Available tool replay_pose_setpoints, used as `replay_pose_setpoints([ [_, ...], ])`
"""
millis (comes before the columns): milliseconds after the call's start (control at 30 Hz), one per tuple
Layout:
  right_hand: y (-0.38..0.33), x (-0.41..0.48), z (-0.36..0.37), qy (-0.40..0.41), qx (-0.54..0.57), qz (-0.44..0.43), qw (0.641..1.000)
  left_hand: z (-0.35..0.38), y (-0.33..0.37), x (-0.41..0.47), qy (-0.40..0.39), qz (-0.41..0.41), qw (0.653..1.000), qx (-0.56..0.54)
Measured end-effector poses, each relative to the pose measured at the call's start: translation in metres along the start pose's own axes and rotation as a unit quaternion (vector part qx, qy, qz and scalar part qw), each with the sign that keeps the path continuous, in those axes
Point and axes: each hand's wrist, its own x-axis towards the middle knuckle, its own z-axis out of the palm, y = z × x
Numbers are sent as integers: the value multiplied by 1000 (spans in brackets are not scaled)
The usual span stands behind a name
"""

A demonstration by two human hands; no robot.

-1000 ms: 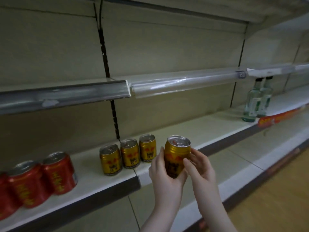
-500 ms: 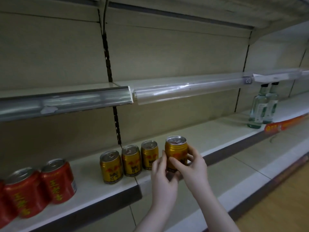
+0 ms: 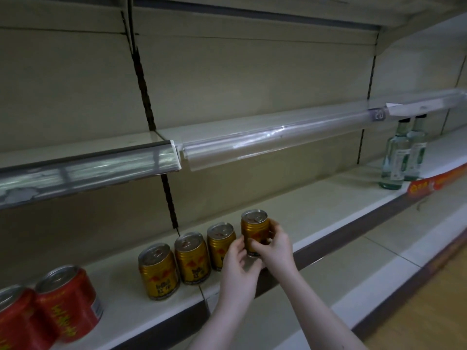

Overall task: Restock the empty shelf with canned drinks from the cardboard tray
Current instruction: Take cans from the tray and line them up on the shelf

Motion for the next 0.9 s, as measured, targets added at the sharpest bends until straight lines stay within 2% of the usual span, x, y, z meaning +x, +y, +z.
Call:
replay_pose_setpoints([
  [300, 14, 5, 9, -36, -33, 37, 998, 2, -4, 9, 2, -14, 1000, -22],
  [500, -6, -5, 2, -66, -44, 61, 995, 2, 0, 5, 6, -18, 1000, -18],
  [700, -30, -39, -11, -4, 34, -20, 999, -4, 16, -12, 14, 10, 998, -55],
  [900, -47, -73, -18, -9, 118, -78, 990, -11, 26, -36, 22, 49, 992, -114],
])
